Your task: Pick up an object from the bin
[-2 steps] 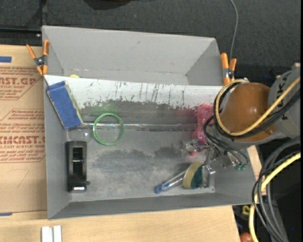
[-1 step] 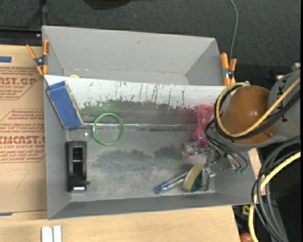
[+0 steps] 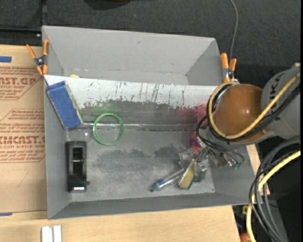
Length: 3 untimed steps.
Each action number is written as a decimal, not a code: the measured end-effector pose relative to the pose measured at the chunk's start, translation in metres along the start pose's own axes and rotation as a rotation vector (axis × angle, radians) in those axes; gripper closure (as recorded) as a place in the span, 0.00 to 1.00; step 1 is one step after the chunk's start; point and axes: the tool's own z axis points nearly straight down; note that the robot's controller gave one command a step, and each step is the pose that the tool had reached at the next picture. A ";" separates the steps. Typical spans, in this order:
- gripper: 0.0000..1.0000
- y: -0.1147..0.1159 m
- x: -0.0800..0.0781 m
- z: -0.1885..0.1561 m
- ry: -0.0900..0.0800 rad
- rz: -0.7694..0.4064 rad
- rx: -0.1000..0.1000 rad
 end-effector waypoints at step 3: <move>1.00 0.006 -0.001 -0.009 0.000 0.022 -0.002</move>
Offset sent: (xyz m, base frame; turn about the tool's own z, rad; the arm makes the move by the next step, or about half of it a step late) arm -0.0004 0.0101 0.0123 0.0231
